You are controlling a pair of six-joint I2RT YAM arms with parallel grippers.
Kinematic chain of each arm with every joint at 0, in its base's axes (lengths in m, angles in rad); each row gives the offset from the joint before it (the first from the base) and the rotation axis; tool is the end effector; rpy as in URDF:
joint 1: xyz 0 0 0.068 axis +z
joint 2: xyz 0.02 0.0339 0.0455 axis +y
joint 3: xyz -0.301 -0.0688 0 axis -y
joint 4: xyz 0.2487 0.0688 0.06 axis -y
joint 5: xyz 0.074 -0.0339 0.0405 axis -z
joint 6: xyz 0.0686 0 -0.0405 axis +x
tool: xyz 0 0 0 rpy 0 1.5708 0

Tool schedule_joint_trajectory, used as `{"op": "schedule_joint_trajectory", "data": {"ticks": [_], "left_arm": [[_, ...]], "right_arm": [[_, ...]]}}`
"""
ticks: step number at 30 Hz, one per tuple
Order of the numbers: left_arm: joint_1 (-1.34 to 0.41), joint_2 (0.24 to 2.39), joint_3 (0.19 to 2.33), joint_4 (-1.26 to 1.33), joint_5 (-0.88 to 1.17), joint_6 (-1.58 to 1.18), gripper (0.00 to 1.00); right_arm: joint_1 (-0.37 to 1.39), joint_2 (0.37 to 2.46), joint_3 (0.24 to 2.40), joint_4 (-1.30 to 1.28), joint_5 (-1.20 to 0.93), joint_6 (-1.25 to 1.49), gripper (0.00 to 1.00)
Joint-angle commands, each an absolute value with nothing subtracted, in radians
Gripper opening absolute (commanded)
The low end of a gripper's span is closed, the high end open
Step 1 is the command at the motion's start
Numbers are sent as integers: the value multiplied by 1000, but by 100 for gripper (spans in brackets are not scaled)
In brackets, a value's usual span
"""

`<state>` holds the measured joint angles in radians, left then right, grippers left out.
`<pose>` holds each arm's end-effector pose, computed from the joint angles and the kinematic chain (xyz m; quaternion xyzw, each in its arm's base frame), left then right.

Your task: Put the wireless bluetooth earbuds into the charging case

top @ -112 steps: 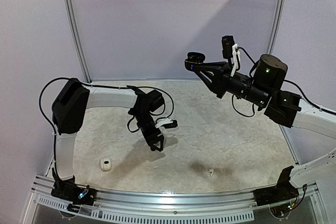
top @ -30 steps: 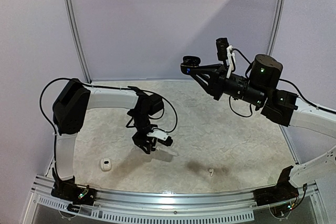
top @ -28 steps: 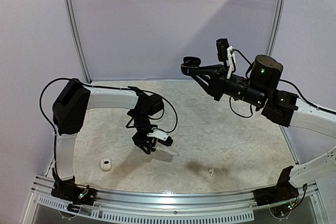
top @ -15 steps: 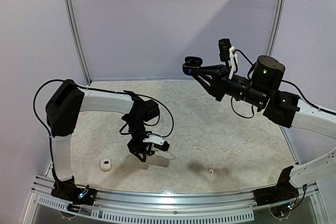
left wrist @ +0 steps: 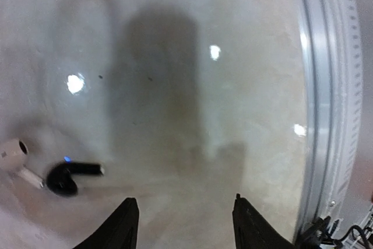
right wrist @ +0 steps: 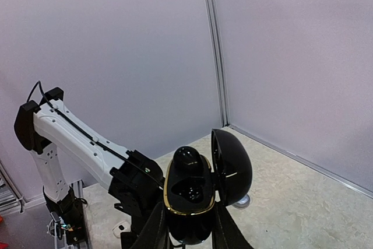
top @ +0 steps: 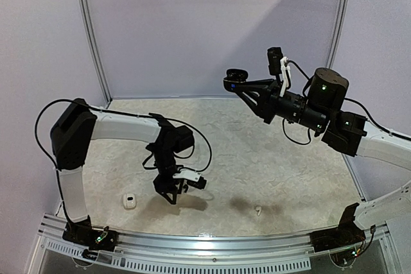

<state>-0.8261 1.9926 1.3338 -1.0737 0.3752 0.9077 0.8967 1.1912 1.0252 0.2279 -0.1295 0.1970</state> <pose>0.2217 -0.2776 0.1473 -0.7368 -0.6452 0.1890 0.0717 0.1837 0.2441 0.4199 -0.2785 0.6259 0.4160 0.5980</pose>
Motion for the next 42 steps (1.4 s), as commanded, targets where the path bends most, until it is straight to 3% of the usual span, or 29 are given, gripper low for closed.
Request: {"op": "schedule_joint_trajectory", "data": {"ticks": [1,5,8,11,14,19,20,23,28,36,42], "left_arm": [[-755,1762,1281,-1196,492,930,59],[-600,1505,1283,-1340,657,954,67],[-521,1298,1295,-1298,735,884,76],[-518,1106,1220,-976,766,593,85],[-520,969,1082,-559,821,276,88],[-521,911,947,-88,854,-68,80],[-522,909,899,111,869,-198,76],[-522,910,876,253,866,-281,75],[-527,907,851,334,885,-294,72],[-544,909,832,364,889,-328,49],[-548,905,832,292,922,-308,54]], "right_arm": [[903,1174,1030,224,-113,183,0],[902,1226,1108,210,-168,164,0],[911,1302,1163,268,-257,160,0],[932,1376,1223,314,-309,158,0],[961,1458,1293,359,-393,157,0],[986,1569,1388,418,-554,178,0],[1012,1627,1425,454,-606,175,0],[1040,1680,1490,416,-622,148,0],[1053,1730,1530,417,-618,153,0],[1057,1753,1550,415,-602,157,0],[1058,1741,1544,431,-588,148,0]]}}
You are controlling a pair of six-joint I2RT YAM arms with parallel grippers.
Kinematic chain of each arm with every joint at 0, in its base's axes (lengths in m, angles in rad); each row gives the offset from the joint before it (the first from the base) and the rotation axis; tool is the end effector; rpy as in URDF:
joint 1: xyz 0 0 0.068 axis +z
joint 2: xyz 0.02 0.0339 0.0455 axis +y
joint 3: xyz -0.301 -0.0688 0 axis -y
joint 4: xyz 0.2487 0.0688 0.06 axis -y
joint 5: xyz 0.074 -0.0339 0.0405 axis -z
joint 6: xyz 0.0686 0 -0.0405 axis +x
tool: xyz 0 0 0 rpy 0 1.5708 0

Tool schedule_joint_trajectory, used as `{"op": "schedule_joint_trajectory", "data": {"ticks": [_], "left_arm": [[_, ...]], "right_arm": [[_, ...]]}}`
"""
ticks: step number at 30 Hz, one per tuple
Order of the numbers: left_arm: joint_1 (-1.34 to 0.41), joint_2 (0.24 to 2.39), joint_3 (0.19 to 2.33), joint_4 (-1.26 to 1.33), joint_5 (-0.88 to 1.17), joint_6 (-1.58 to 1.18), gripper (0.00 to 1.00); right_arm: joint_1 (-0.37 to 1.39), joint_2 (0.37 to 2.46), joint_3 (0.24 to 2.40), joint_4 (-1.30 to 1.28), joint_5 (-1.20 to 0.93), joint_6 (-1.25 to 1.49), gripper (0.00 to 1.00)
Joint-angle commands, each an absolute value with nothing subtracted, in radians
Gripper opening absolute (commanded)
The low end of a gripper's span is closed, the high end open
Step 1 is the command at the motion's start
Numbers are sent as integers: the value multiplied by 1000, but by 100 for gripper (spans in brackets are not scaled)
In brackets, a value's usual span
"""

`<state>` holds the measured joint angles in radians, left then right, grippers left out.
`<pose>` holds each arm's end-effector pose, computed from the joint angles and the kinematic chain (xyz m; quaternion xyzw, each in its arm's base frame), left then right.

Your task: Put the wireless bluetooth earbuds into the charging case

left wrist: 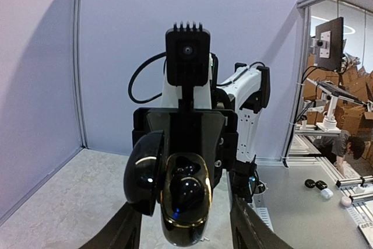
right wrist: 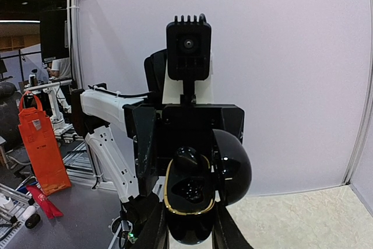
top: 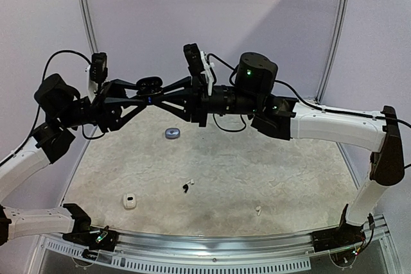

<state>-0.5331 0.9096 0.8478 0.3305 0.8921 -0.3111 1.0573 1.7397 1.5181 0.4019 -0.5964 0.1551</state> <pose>0.1451 -0.1476 0.4267 0.4016 0.5054 -0.5325 0.5475 0.1900 0.4153 0.4375 -0.4700 0.4527 0.5729 0.4960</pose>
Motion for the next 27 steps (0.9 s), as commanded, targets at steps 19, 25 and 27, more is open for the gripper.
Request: {"op": "schedule_joint_trajectory", "data": {"ticks": [19,25,27], "left_arm": [[-567,910,816,339,925,-316,17],[-568,909,812,358,926,-316,0],[-568,906,809,363,924,-321,0]], "right_arm": [[1061,1746,1542,431,-567,140,0],[1060,1750,1539,419,-555,141,0],[1061,1753,1538,411,-547,136,0]]}}
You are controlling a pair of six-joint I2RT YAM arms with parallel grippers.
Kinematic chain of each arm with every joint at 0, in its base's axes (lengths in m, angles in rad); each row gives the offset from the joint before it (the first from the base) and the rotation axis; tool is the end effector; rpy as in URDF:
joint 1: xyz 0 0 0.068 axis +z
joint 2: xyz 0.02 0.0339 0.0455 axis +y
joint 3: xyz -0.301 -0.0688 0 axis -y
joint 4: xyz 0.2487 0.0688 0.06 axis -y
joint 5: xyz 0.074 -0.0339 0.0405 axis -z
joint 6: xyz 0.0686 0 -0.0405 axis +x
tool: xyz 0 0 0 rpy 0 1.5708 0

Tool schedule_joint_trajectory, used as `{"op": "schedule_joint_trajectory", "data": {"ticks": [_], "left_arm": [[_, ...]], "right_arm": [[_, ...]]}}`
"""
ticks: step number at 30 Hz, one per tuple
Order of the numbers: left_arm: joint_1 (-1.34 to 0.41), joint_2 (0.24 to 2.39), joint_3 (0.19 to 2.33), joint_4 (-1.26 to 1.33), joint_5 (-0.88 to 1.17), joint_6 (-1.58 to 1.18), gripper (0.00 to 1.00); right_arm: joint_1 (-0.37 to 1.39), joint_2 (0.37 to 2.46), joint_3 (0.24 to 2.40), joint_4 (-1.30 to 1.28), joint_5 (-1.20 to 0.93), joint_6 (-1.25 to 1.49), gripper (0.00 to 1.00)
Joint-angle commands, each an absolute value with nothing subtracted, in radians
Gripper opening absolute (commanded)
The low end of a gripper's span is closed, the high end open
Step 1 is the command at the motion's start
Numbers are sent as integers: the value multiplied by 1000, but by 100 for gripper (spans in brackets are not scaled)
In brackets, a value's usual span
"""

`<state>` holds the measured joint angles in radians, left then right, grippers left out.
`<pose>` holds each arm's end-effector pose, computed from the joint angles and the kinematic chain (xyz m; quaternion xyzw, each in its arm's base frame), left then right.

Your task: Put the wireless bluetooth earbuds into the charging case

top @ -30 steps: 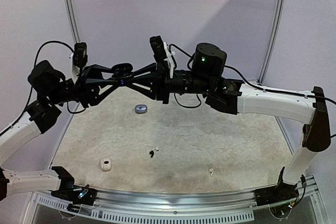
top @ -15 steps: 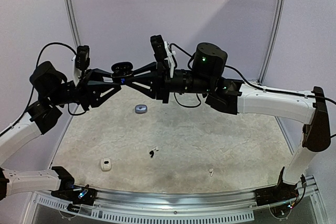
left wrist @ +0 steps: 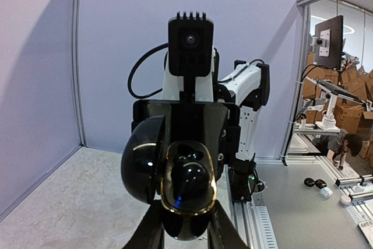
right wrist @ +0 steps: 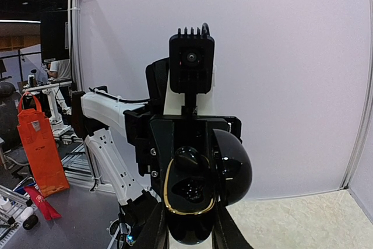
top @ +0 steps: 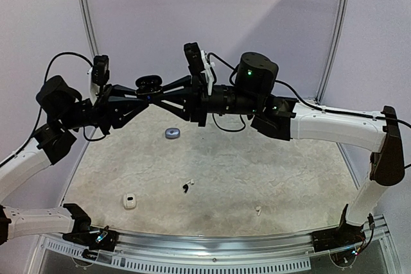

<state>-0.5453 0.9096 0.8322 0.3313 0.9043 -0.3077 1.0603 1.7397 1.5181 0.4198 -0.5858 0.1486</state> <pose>0.1434 -0.1501 0.4209 0.4084 0.5056 -0.5377 0.5371 0.1892 0.4155 0.4399 -0.4676 0.4464 0.5715 0.5054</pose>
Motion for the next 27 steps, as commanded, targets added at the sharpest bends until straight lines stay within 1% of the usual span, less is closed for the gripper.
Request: {"op": "schedule_joint_trajectory", "data": {"ticks": [1,2,3,5,8,10,12,13,15,17,19,21,22,23,24,27], "left_arm": [[-568,904,806,364,921,-323,0],[-568,903,804,364,913,-327,0],[-568,899,801,362,901,-331,0],[-568,884,789,361,858,-336,0],[-568,861,774,350,784,-323,0],[-566,847,771,325,741,-301,0],[-566,826,772,286,698,-271,0],[-566,814,769,266,671,-255,0],[-566,789,764,206,595,-222,0],[-566,756,751,160,481,-190,0],[-564,723,731,123,390,-165,0],[-549,696,718,80,323,-152,0],[-541,686,717,53,296,-145,0],[-533,676,716,30,269,-136,0],[-528,665,714,9,238,-125,0],[-525,630,707,-60,168,-84,0]], "right_arm": [[1060,1754,1539,407,-542,135,0],[1061,1755,1538,403,-535,134,0],[1061,1755,1536,394,-524,134,3],[1061,1756,1534,377,-495,137,22],[1061,1751,1529,362,-464,148,42],[1061,1744,1518,355,-438,156,51],[1061,1729,1503,342,-409,162,56],[1061,1719,1495,329,-384,166,62],[1061,1699,1487,273,-301,183,64],[1060,1684,1501,157,-177,220,63],[1060,1684,1544,-24,-25,297,60],[1061,1704,1639,-274,157,402,54],[1062,1734,1684,-392,212,457,53],[1065,1757,1721,-532,240,543,52],[1073,1790,1753,-614,254,584,53],[1099,1899,1833,-762,245,712,54]]}}
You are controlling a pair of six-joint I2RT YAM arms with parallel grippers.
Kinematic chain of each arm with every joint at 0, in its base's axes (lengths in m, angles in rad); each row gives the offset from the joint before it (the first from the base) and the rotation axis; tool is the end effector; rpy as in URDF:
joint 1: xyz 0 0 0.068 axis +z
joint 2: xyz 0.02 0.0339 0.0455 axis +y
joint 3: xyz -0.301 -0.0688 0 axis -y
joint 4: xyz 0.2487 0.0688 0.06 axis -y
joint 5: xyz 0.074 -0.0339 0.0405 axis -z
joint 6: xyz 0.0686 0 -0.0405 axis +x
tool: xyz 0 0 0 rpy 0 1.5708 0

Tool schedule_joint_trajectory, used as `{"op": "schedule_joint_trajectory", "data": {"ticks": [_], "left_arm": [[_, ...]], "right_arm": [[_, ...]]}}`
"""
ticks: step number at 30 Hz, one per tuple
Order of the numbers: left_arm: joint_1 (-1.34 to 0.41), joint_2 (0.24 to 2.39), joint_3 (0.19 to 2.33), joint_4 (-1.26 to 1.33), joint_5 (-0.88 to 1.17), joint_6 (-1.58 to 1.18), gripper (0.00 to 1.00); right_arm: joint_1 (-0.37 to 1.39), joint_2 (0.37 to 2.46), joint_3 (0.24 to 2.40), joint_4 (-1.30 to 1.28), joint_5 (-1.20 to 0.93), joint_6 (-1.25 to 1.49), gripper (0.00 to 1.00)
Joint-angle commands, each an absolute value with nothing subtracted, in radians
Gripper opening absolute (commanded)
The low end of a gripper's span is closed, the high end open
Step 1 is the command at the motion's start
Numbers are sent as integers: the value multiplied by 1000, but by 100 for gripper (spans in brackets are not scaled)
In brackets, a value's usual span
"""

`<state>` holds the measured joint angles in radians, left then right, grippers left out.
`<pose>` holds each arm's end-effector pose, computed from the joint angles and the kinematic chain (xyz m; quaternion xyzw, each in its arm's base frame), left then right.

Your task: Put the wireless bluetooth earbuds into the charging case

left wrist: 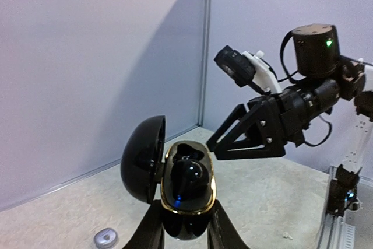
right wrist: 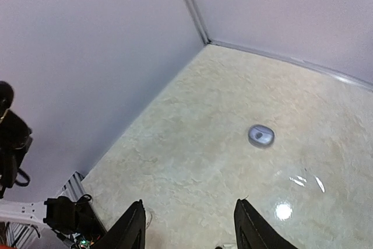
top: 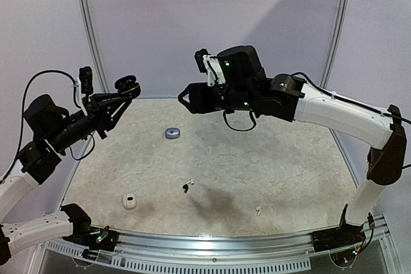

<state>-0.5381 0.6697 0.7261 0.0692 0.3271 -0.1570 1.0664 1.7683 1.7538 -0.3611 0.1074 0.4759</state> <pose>0.1319 -0.1044 0.3917 0.2435 0.6176 -0.3533 0.6592 0.2292 0.3999 0.4129 -0.2113 0.7986 0.3598 0.4338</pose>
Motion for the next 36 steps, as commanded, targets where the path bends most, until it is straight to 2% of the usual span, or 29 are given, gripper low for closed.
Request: {"op": "schedule_joint_trajectory", "data": {"ticks": [1,6,9,16,21,26,36], "left_arm": [[-525,616,704,-74,159,-72,0],[-525,540,653,-106,121,-87,0],[-525,449,550,-72,126,-106,0],[-525,315,410,-72,158,-184,0],[-526,253,337,-60,180,-136,0],[-528,259,315,-40,226,-95,0],[-525,231,306,-28,211,-74,0]], "right_arm": [[1107,1928,1861,-798,237,741,54],[1163,2173,2144,-1068,223,829,54],[1191,2290,2241,-1126,202,850,54],[1212,2424,2254,-1094,164,930,52],[1212,2467,2267,-1064,199,950,42],[1213,2503,2257,-1070,215,993,37],[1215,2529,2241,-1027,247,1020,34]]}}
